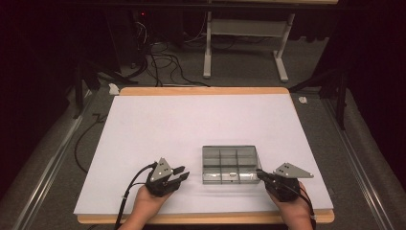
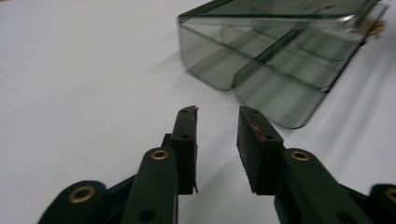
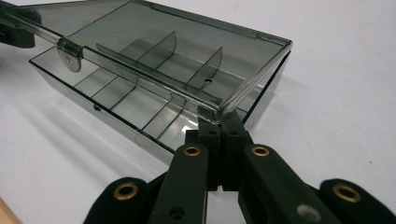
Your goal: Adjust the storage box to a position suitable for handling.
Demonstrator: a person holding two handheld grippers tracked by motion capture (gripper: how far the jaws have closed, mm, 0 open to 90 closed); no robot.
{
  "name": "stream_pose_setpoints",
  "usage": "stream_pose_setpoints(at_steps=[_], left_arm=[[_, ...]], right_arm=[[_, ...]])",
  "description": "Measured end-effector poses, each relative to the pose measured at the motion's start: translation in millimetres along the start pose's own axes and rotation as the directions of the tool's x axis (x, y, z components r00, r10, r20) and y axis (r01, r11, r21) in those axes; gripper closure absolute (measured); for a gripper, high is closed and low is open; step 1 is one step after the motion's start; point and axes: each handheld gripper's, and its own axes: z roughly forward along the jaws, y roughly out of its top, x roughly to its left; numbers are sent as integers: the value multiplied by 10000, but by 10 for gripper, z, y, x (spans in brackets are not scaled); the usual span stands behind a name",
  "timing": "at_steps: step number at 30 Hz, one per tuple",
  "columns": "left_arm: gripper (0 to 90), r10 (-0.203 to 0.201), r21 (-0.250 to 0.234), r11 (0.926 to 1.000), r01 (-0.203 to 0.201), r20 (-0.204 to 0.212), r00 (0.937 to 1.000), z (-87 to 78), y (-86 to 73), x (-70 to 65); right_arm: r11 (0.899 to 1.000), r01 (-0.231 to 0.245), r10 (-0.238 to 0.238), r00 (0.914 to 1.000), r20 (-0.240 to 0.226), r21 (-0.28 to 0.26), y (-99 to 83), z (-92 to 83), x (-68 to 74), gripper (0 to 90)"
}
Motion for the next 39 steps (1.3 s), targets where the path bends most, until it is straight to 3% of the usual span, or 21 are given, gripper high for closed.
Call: stream_pose_setpoints(at_steps=[3,7,13,21,30,39], left_arm=[[793,-192,-107,9997,197,442,9988,30,84,-58],[873,-393,-300,9987,416,727,9966,98,150,-127],[900,-221,-396,9989,259,945,9953,166,261,-212],[900,-32,-291,9996,57,840,9965,249,324,-249],[900,-88,-248,9996,109,832,9965,293,339,-252],[900,3,-560,9984,44,827,9966,284,454,-250]], right_arm=[[10000,-24,23,10000,-14,-64,14,8,-1,900],[9999,-8,8,10000,-28,-123,21,1,-3,900],[9997,-60,59,10000,-47,-231,34,-17,0,900],[9994,-102,100,9999,-90,-335,53,-22,-2,900],[9992,-53,49,9999,-97,-387,58,-23,-6,900],[9993,-122,117,9998,-140,-353,53,-18,1,900]])
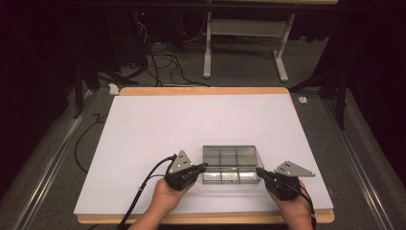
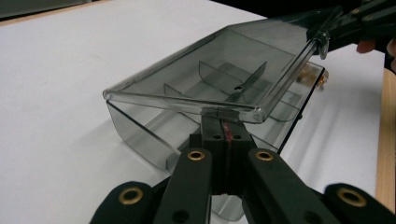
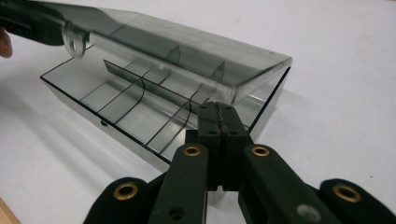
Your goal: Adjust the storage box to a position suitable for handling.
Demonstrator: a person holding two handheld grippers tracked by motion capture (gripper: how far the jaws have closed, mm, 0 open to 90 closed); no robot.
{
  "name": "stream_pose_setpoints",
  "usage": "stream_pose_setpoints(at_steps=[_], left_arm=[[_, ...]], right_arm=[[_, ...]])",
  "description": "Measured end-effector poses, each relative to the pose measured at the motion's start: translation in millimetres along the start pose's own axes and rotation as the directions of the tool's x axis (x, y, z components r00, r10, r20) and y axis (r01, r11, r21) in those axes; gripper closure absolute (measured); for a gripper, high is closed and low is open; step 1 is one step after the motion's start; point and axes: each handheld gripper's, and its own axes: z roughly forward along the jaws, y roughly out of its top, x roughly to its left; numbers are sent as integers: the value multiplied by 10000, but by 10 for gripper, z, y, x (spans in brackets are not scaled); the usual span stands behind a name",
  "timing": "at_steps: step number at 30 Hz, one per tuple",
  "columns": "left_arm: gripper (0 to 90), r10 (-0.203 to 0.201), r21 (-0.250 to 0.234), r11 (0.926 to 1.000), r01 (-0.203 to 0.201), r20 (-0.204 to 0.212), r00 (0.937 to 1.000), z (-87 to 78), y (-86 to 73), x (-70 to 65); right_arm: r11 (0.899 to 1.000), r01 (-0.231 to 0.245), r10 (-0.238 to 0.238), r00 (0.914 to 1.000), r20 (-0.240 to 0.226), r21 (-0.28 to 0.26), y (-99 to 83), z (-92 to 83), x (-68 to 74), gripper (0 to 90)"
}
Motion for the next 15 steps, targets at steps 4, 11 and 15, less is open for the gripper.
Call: stream_pose_setpoints(at_steps=[4,11,15], left_arm=[[900,26,-121,9999,-26,-37,10000,0,47,13],[900,-44,-228,9997,41,-173,9998,11,125,57],[900,-123,-321,9994,110,-414,9991,25,168,78]], right_arm=[[10000,51,-51,10000,10,49,-15,-4,1,900],[9998,5,-4,10000,-23,213,-49,-11,1,900],[9996,-1,2,10000,-35,270,-60,-10,8,900]])
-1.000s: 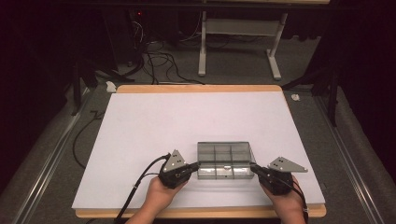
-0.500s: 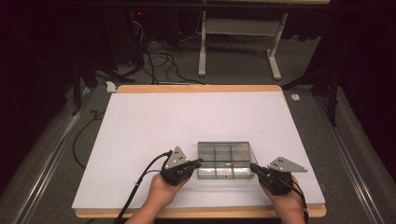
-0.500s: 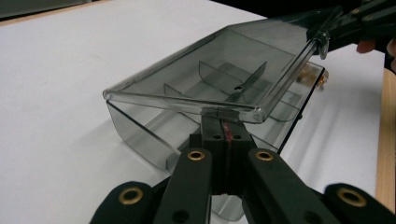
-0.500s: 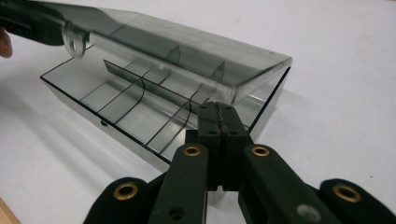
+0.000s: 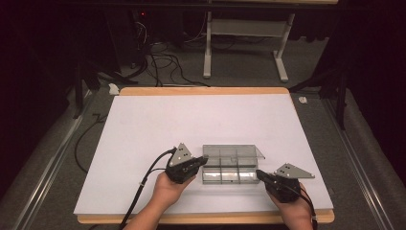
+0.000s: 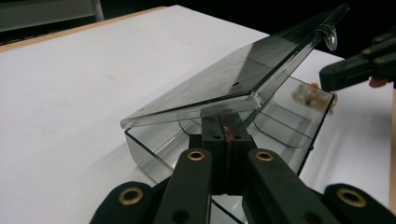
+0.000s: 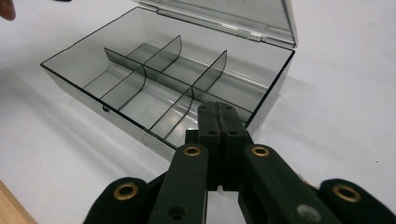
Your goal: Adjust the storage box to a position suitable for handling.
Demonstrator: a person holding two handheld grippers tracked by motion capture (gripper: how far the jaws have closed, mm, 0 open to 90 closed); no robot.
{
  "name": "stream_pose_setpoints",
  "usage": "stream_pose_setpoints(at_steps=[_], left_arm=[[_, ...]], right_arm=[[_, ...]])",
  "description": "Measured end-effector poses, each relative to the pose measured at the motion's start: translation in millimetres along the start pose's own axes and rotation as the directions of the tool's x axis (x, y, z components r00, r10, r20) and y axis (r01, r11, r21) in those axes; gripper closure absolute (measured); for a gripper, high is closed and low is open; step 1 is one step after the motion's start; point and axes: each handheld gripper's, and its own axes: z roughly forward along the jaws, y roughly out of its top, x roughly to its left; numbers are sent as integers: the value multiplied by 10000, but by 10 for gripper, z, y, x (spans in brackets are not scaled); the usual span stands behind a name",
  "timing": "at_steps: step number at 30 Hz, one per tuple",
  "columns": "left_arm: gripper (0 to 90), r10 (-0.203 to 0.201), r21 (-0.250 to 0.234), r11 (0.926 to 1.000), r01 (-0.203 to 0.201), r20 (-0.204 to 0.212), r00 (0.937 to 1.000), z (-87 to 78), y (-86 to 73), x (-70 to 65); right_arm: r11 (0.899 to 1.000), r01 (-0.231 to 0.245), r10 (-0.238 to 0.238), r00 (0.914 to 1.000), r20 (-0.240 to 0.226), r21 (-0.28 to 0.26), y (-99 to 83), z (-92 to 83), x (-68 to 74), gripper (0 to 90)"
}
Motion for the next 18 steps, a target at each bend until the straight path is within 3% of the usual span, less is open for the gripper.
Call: stream_pose_setpoints(at_steps=[10,18], left_arm=[[900,7,-158,9999,-9,-111,9999,36,82,44],[900,97,-327,9994,-100,-89,9999,21,131,30]], right_arm=[[9992,151,-154,9999,76,383,-21,37,28,900],[9992,129,-135,9998,170,376,-21,29,16,900]])
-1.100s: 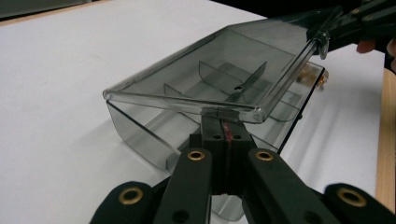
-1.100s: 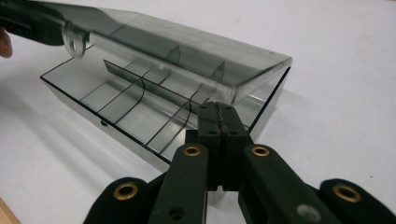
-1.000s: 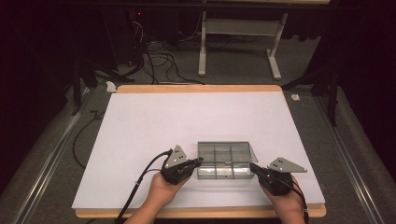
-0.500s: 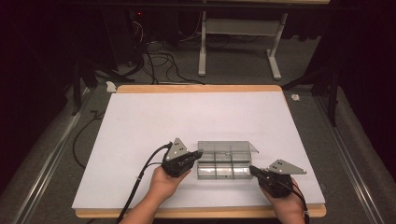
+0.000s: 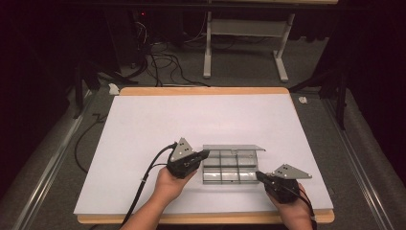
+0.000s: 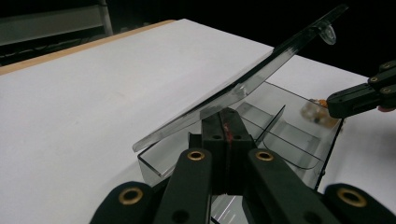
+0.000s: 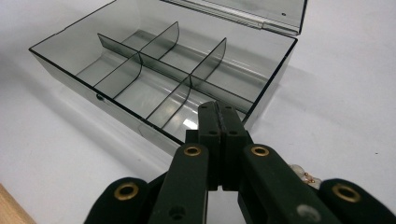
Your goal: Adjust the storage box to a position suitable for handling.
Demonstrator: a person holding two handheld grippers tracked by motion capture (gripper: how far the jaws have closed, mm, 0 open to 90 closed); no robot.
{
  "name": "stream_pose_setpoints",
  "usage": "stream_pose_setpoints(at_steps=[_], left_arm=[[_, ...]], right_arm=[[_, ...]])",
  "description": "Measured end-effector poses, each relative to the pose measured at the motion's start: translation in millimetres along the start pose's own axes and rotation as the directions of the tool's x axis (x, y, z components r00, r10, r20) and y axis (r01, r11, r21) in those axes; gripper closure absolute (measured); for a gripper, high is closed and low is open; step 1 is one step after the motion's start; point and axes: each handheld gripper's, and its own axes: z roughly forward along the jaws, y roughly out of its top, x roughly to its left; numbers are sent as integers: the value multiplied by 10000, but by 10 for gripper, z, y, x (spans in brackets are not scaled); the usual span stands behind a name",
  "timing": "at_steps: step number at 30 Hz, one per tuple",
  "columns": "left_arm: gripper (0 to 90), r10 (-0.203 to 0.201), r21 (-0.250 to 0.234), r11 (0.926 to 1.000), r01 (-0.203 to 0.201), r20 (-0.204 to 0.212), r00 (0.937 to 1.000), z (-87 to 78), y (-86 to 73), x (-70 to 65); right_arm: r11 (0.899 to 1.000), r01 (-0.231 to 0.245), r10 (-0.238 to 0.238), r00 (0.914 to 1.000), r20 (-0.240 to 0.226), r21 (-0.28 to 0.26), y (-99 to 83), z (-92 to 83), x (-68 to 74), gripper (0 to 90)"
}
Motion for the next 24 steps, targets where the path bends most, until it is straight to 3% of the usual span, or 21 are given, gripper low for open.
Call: stream_pose_setpoints(at_steps=[12,19,24], left_arm=[[900,35,-30,10000,-35,-120,9999,77,71,43],[899,-203,8,9998,204,-273,9994,172,59,164],[898,-275,80,9996,278,-435,9987,248,27,233]], right_arm=[[10000,88,-88,9999,94,-12,8,11,-10,900],[9999,-138,136,9996,-250,-83,20,-25,11,900],[10000,-84,83,9998,-152,-15,12,-35,19,900]])
